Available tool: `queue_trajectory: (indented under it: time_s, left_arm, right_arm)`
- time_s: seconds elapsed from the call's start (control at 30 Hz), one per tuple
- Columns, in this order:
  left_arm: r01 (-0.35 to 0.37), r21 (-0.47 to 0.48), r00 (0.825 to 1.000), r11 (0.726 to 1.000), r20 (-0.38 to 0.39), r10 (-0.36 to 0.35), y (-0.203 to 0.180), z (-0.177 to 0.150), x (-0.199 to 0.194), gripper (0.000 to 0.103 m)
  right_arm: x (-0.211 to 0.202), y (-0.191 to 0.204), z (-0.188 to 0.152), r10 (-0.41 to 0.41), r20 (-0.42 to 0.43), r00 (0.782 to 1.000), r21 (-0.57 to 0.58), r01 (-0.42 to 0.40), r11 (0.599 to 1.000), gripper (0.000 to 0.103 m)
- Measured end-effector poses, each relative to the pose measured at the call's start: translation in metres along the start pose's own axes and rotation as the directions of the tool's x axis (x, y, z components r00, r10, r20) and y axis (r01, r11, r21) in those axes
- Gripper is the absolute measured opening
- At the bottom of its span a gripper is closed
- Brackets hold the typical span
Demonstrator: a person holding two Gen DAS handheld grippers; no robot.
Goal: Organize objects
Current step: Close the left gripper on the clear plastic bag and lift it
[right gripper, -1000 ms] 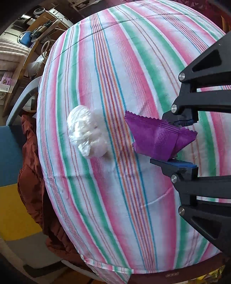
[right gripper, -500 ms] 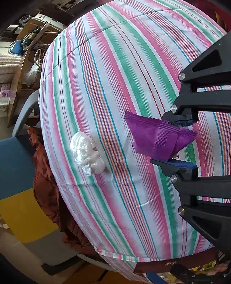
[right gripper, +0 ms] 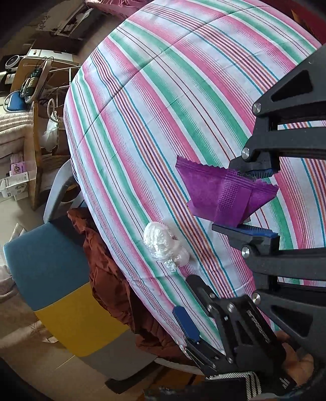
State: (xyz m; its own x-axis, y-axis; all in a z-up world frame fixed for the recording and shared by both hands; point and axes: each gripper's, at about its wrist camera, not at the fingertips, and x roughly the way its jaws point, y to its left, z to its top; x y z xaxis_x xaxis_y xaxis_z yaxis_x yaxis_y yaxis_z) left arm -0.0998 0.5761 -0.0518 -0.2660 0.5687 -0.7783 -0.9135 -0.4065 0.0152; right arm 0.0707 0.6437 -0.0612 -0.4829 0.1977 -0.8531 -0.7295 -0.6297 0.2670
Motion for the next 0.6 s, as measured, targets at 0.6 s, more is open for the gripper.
queue_trajectory:
  time_s: [0.6]
  left_arm:
    - [-0.047, -0.144, 0.996, 0.988, -0.081, 0.036, 0.02, -0.049, 0.018, 0.033]
  right_arm:
    - [0.01, 0.031, -0.008, 0.105, -0.077, 0.991, -0.14, -0.115, 0.983, 0.029]
